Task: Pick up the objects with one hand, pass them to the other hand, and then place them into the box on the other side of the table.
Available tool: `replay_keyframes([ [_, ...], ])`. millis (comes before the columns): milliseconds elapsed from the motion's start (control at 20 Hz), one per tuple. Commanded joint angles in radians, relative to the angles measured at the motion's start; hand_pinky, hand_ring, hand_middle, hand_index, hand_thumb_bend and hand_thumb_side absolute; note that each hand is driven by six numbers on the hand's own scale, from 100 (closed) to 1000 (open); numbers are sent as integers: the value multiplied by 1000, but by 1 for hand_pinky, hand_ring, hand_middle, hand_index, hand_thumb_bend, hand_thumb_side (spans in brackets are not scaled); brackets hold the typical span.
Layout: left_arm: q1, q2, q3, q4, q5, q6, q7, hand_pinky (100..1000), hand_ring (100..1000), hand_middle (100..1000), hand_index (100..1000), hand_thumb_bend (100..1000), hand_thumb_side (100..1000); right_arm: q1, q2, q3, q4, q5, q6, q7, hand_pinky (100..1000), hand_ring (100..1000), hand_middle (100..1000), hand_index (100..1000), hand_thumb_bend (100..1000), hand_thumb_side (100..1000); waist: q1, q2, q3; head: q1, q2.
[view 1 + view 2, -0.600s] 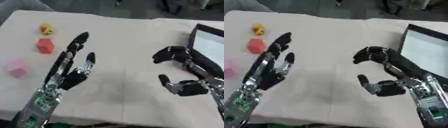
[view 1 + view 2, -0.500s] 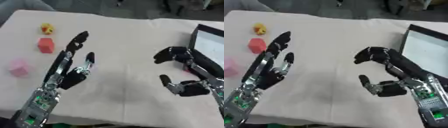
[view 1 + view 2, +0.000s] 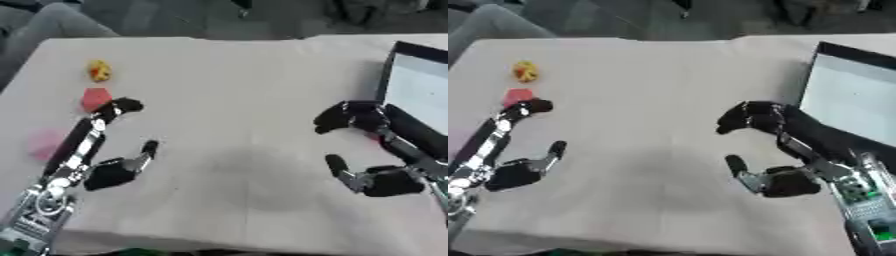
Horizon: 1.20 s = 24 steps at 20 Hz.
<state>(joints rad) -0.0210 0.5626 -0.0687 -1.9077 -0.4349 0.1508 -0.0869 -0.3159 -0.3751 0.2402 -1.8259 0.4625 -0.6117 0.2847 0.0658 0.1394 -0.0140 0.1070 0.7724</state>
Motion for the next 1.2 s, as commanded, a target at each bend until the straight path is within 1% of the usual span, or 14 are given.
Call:
replay_keyframes([
  [50,-30,106,82,43,-50,47,-29,1000,1000,808,842,386,285,-6,-19,-5,-9,2,-3,-2,701,676,697,749,100,366,-6,-18,-2,-10,-2],
  [100,-41,130,93,61,-65,63,-37,1000,1000,795,836,420,282,-5,-18,-4,-8,2,-3,-2,701,676,697,749,100,365,-7,-19,-2,-16,-2],
  [200,-56,181,107,103,-96,93,-55,1000,1000,798,835,414,288,-3,-17,-5,-8,2,-3,-1,701,675,696,749,100,365,-10,-20,-3,-26,-2],
  [350,-78,259,112,179,-144,141,-79,1000,1000,795,830,426,293,-1,-14,-5,-7,0,-3,-1,701,675,696,749,100,362,-14,-21,-5,-42,-2],
  [500,-95,336,103,256,-191,189,-120,1000,1000,802,832,434,332,-1,-9,-4,-6,-3,-4,0,701,675,696,749,100,366,-19,-22,-9,-50,-2],
  [650,-111,413,74,334,-239,231,-166,1000,1000,783,828,444,358,-2,-3,-2,-6,-6,-4,3,701,675,696,749,100,367,-24,-22,-14,-44,-2],
  [750,-120,463,63,387,-259,225,-199,1000,1000,765,824,466,370,-3,0,-2,-5,-9,-5,5,701,675,696,749,100,367,-29,-22,-16,-42,-2],
  [850,-130,481,59,432,-259,202,-230,1000,1000,758,823,476,379,-2,2,-2,-5,-11,-5,6,701,675,695,749,100,367,-31,-23,-17,-42,-2],
  [1000,-142,480,57,472,-243,169,-280,1000,1000,741,822,469,425,-2,2,-2,-5,-13,-5,8,701,674,695,749,100,367,-33,-24,-17,-47,-2],
  [1200,-153,469,55,487,-216,140,-350,1000,998,740,836,447,499,-1,2,-2,-5,-14,-6,9,702,674,695,750,100,364,-34,-25,-15,-54,-2],
])
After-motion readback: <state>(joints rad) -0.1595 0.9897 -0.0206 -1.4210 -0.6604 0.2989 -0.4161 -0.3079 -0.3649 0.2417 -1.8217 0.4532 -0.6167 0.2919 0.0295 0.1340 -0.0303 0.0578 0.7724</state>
